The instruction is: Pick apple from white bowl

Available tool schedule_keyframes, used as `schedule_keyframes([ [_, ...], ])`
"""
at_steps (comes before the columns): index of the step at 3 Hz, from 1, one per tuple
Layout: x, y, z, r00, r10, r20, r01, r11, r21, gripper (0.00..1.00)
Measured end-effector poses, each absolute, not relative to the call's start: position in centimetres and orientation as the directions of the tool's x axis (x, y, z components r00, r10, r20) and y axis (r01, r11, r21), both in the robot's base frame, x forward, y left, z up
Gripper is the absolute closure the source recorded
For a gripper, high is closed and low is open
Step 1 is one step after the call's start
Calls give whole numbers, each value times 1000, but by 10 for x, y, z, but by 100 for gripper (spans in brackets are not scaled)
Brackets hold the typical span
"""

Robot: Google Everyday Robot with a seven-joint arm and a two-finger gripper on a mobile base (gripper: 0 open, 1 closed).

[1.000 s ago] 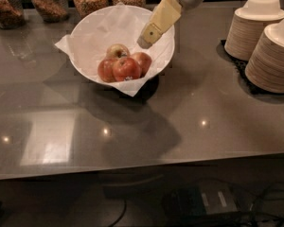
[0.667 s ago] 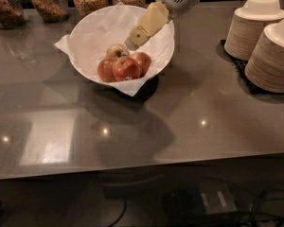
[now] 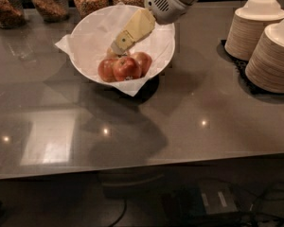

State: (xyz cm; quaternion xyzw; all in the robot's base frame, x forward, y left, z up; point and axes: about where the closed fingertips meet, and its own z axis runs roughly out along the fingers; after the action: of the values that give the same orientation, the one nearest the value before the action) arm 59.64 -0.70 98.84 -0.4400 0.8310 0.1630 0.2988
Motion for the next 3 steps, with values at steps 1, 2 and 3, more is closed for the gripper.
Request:
schedule_keyframes([
  [1, 594, -6, 971, -458, -625, -633, -819, 574, 26, 0],
  [2, 590, -1, 949, -490, -606, -626, -805, 591, 58, 13],
  [3, 588, 4, 933, -513, -591, -622, -792, 606, 77, 27],
])
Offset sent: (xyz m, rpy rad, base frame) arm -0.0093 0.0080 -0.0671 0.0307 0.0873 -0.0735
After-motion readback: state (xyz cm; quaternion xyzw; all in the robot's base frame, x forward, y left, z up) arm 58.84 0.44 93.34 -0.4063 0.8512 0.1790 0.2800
